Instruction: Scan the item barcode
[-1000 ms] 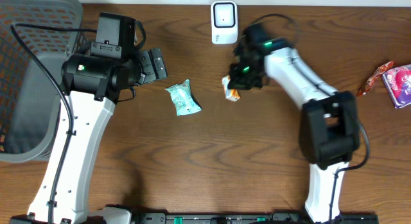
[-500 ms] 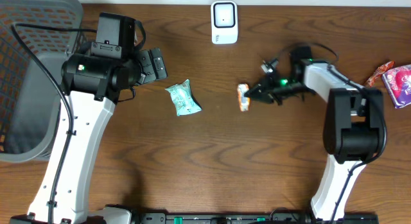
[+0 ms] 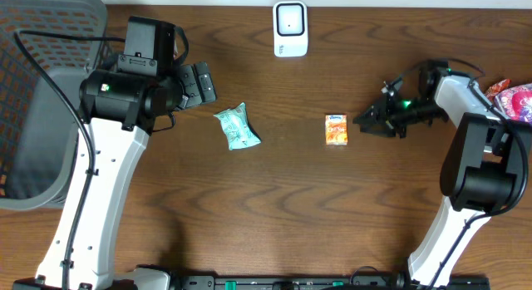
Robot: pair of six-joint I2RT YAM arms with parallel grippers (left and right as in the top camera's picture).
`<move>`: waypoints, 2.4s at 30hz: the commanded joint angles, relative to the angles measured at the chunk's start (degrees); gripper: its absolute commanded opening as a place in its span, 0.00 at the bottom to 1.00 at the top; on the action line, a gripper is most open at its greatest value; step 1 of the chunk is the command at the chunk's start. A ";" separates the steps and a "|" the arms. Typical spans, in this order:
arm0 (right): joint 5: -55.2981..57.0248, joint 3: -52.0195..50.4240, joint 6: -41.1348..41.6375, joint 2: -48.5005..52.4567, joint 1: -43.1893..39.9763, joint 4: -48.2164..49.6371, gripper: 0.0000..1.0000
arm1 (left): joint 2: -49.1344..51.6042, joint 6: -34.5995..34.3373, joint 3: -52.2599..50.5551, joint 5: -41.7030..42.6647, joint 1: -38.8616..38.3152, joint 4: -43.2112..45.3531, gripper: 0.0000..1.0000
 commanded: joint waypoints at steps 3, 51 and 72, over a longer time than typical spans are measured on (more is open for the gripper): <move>3.21 1.42 -3.96 -1.66 4.15 0.09 0.54 | 0.26 -0.31 0.02 0.15 0.17 -0.17 0.98; -36.41 -6.54 -41.51 -1.62 18.75 5.38 0.01 | 0.26 -0.31 0.02 0.15 0.17 -0.17 0.98; -26.32 -6.54 -61.31 -1.62 26.47 -6.45 0.01 | 0.26 -0.31 0.02 0.13 0.17 -0.17 0.98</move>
